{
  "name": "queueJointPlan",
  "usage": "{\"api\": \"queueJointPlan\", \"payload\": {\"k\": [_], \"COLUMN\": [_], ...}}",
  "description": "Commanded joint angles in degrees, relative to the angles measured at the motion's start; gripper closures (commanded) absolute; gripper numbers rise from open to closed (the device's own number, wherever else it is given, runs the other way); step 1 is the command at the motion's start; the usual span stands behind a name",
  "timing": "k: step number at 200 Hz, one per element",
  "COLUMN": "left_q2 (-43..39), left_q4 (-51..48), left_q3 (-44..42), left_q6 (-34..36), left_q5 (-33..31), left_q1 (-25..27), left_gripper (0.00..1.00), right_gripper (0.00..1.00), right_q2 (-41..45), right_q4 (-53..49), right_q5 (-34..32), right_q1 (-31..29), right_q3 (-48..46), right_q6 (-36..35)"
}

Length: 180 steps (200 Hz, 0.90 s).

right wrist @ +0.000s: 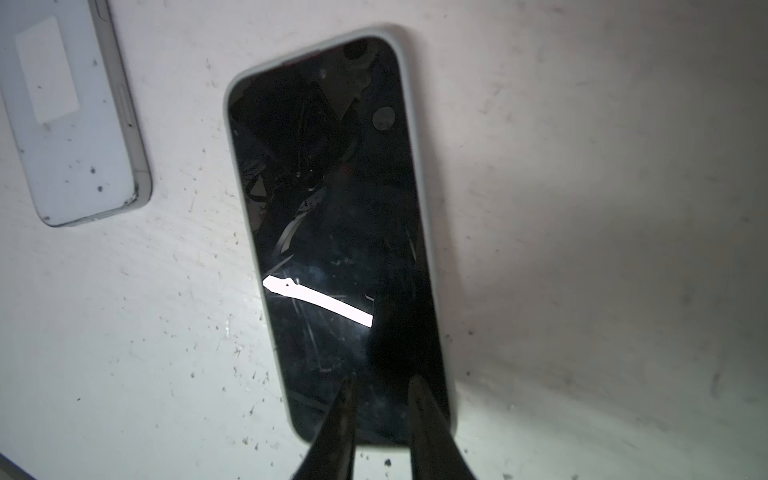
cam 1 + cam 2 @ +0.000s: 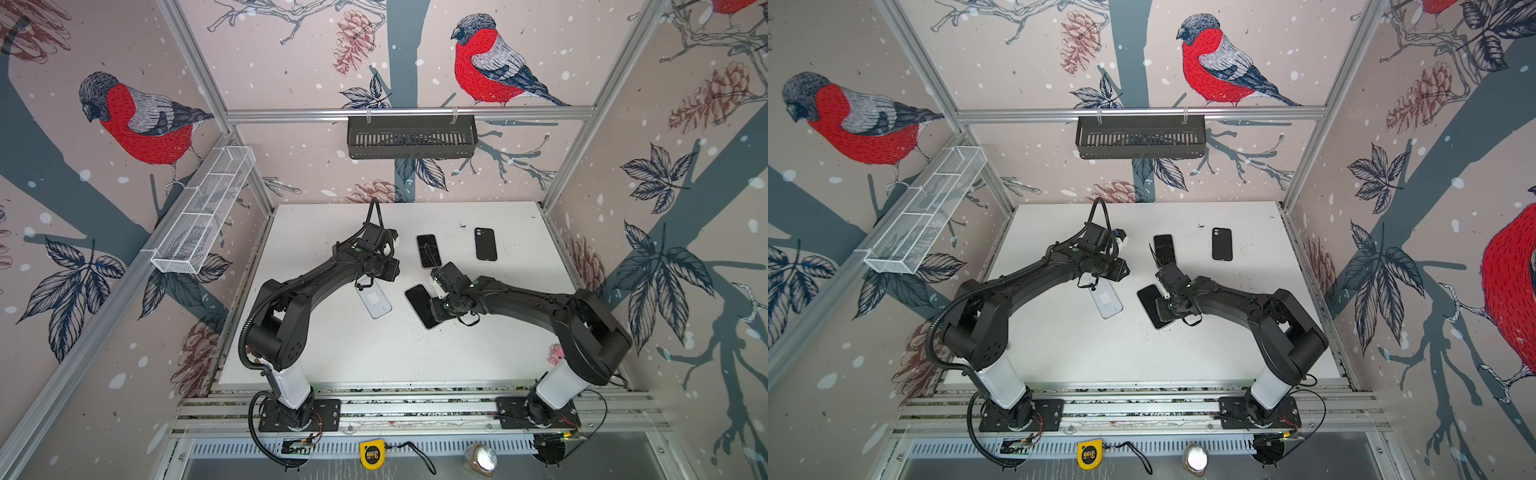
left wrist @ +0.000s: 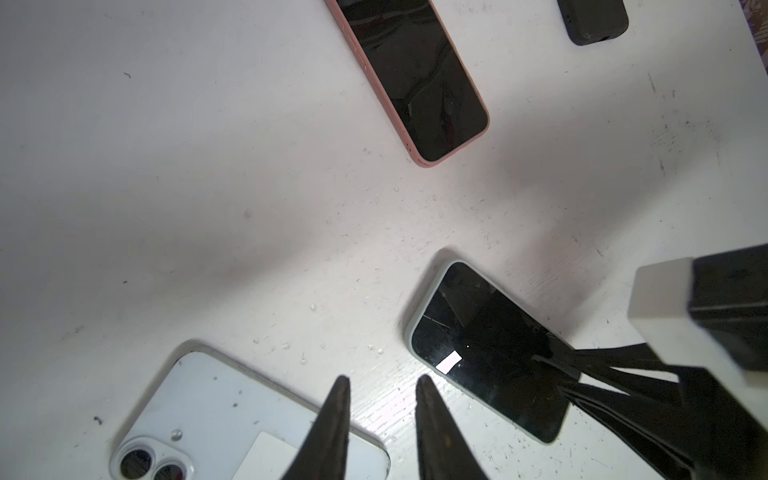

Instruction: Put the phone into the phone case

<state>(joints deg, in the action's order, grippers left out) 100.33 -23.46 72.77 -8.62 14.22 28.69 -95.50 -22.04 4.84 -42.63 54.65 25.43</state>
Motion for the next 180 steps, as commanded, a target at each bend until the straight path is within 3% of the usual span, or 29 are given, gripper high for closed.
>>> {"api": "queueJointPlan", "payload": {"k": [1, 25, 114, 142, 161, 180], "left_q2": [-0.41, -1.39, -2.98, -2.52, -2.42, -2.25], "left_q4": [-0.19, 0.27, 2.19, 2.23, 2.21, 2.21], "left_q3": [0.44, 0.32, -0.61, -0.67, -0.7, -0.55], "left_q6": [0.19, -0.28, -1.48, -1.58, -1.49, -1.55], "left_q5": [0.75, 1.7, 6.51, 6.7, 6.62, 6.4], "left_q1": [-0.77, -2.99, -8.43, -8.69, -8.7, -8.66], "left_gripper": [0.71, 0.71, 0.71, 0.71, 0.71, 0.71], "right_gripper": [0.73, 0.68, 0.69, 0.68, 0.53, 0.46], "right_q2": [-2.42, -6.4, -21.61, -17.97, -13.28, -7.69], "right_q4": [-3.14, -4.45, -9.29, -9.95, -9.08, -7.38], "right_q5": [-4.18, -5.48, -9.52, -10.85, -10.66, -8.39], "right_q1": [-1.24, -2.0, -1.5, -1.71, -1.84, -1.67], "right_q3": [1.84, 3.97, 21.29, 22.54, 20.24, 16.02], "right_q6": [-1.03, -1.94, -5.73, -5.95, -7.0, -8.45]}}
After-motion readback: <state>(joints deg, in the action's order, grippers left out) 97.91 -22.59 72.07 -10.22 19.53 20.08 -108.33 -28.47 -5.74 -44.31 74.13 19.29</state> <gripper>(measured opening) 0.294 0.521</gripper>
